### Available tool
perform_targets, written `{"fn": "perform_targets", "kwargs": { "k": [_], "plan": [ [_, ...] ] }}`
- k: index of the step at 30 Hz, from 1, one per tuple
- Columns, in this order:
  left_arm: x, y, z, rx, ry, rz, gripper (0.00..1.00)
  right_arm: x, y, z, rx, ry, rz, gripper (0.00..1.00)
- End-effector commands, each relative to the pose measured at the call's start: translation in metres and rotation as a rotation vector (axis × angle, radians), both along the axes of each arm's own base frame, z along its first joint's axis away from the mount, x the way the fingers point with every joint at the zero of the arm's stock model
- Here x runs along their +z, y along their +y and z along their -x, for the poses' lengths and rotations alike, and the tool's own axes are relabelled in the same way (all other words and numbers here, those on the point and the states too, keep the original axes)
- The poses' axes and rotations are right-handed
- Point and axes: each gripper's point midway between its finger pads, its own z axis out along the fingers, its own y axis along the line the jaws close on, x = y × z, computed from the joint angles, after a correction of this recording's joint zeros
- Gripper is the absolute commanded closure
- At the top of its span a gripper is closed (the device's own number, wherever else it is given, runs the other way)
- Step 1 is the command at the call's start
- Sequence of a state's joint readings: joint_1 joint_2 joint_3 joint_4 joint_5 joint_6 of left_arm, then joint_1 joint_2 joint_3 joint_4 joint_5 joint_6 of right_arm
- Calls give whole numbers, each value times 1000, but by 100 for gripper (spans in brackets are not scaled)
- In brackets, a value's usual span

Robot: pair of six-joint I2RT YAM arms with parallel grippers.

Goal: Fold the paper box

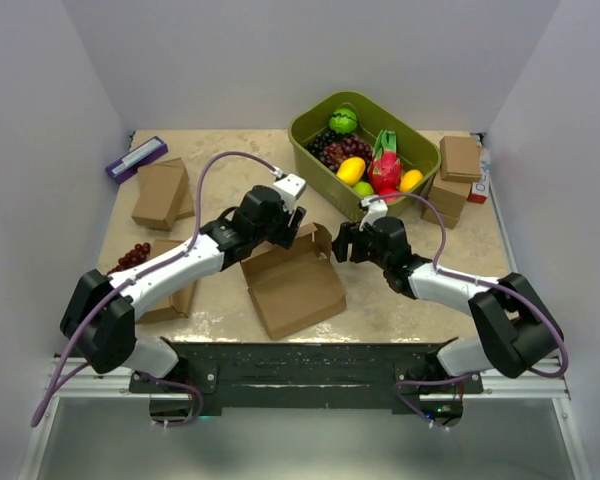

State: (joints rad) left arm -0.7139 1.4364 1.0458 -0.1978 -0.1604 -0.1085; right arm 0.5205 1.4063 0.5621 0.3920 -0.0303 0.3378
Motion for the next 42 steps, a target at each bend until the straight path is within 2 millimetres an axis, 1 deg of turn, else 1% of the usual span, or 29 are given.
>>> {"fn": "perform_targets", "kwargs": {
  "k": [1,5,8,11,13,15,20,25,29,32,34,36,37,42],
  "plan": [
    [-11,-7,2,-41,14,3,34,18,12,-2,69,-76,-43,31],
    [-19,-5,5,-40,27,-3,36,20,19,3,129,-95,-50,34],
    [-25,-4,7,-37,39,-4,37,19,25,9,177,-88,-61,35],
    [-32,-2,8,-34,54,-14,38,13,27,17,211,-71,-69,36],
    [-32,-3,8,-36,54,-14,38,14,29,18,223,-80,-83,36],
    [-30,-3,8,-37,49,-10,38,10,32,20,240,-72,-86,36],
    [-26,-5,10,-67,33,-3,39,12,44,18,299,-93,-116,36],
    [-25,-8,14,-122,12,-10,41,13,50,11,310,-119,-125,36],
    [-31,-11,17,-165,21,-20,44,17,52,5,309,-152,-130,37],
    [-34,-13,18,-184,27,-22,44,18,54,-2,315,-174,-121,40],
    [-35,-14,18,-185,30,-24,44,23,58,-7,321,-199,-121,41],
    [-36,-14,19,-185,30,-24,45,22,60,-10,330,-208,-118,41],
    [-36,-14,19,-185,32,-24,45,26,62,-14,333,-219,-119,41],
    [-39,-13,17,-204,21,-51,46,24,67,-23,346,-250,-103,44]
  ]
}}
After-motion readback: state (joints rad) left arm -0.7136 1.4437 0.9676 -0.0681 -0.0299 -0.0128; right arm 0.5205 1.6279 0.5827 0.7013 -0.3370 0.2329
